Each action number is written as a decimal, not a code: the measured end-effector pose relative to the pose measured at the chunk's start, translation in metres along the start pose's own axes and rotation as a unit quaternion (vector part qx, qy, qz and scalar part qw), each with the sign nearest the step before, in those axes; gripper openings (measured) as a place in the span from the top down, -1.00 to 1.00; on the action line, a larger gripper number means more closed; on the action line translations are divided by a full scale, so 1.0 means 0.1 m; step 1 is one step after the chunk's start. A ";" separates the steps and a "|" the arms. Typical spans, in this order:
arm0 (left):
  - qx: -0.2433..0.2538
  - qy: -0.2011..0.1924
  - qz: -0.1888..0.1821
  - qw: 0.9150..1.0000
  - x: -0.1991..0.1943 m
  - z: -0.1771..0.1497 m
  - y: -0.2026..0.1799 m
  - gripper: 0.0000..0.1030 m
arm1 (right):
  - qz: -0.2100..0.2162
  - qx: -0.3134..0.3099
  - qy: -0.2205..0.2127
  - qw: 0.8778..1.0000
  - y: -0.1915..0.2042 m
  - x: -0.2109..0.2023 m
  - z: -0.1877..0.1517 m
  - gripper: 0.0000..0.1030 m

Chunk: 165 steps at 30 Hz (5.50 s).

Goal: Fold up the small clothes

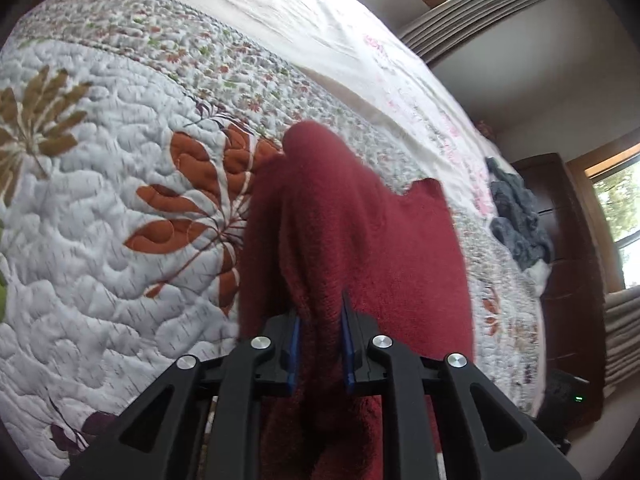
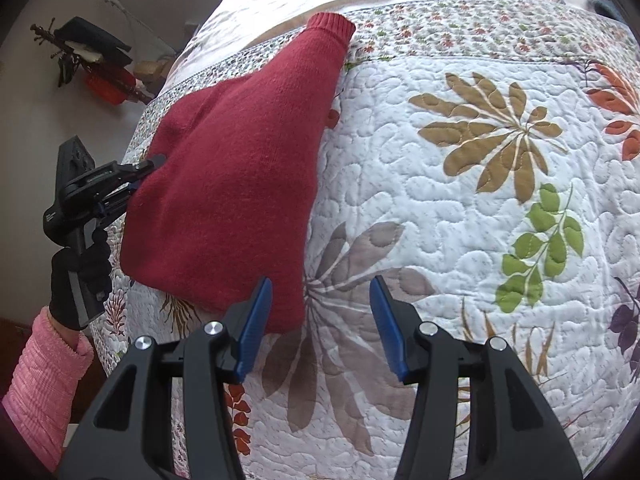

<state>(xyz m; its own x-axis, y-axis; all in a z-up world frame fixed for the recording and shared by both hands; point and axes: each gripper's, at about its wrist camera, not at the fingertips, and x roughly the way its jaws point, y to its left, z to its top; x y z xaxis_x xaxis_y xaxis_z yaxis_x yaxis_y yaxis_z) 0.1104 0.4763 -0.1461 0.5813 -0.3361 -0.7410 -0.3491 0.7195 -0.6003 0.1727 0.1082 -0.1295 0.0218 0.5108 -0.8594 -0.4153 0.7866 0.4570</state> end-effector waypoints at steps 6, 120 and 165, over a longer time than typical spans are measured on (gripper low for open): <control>0.031 -0.001 -0.004 1.000 -0.41 -0.22 -0.12 0.38 | 0.041 0.009 0.009 0.999 0.10 0.08 0.05 0.00; 0.126 0.127 -0.134 0.975 0.36 -1.24 -1.62 0.23 | 0.130 0.063 -0.014 0.989 -0.80 -0.96 -0.23 0.18; 0.149 0.117 0.033 0.981 0.05 -2.70 -0.98 -0.25 | 0.034 0.105 0.012 0.994 -1.30 -0.77 -1.97 0.47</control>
<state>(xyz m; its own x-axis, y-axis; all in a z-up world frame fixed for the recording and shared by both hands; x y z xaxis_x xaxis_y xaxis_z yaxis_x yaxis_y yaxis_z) -0.0512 0.2399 -0.1721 0.3676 -0.3882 -0.8451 -0.1292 0.8786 -0.4598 0.0459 -0.1011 -0.1681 -0.0233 0.5586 -0.8291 -0.2160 0.8069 0.5497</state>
